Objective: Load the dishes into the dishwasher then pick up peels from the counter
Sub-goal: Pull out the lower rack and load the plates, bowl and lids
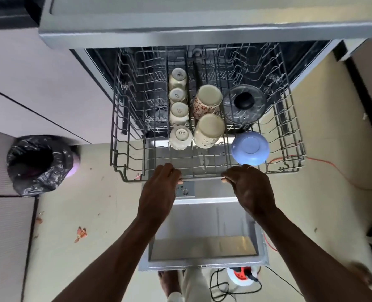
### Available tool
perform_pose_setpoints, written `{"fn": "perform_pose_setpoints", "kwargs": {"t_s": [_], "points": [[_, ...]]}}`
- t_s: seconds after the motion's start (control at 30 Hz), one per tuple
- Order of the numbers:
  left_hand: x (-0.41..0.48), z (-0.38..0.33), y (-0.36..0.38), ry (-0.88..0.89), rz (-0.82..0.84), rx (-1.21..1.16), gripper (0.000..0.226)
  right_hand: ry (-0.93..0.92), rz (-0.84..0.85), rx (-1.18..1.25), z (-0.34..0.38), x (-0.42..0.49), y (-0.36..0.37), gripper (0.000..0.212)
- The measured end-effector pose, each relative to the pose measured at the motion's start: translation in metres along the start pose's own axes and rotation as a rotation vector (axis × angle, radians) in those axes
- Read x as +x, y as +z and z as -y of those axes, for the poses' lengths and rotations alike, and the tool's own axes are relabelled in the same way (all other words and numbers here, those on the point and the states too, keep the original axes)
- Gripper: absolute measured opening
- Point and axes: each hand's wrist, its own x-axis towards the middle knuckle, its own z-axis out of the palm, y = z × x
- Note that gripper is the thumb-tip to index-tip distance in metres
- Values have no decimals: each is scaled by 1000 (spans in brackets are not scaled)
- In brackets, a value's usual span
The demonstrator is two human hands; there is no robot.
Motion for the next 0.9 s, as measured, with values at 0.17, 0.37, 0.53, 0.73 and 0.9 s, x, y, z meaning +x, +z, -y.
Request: {"fn": "perform_pose_setpoints", "kwargs": {"t_s": [0.17, 0.37, 0.53, 0.73, 0.9], "points": [[8, 2, 2, 20, 3, 29, 26, 11, 12, -6, -7, 9, 0, 17], [46, 8, -2, -40, -43, 56, 23, -1, -49, -65, -9, 49, -6, 14], [83, 15, -6, -16, -64, 98, 16, -3, -26, -146, -21, 86, -6, 9], [137, 33, -9, -39, -134, 114, 11, -9, -13, -152, -24, 146, -13, 16], [184, 46, -6, -6, -176, 146, 11, -43, -96, -159, -34, 188, -20, 20]]}}
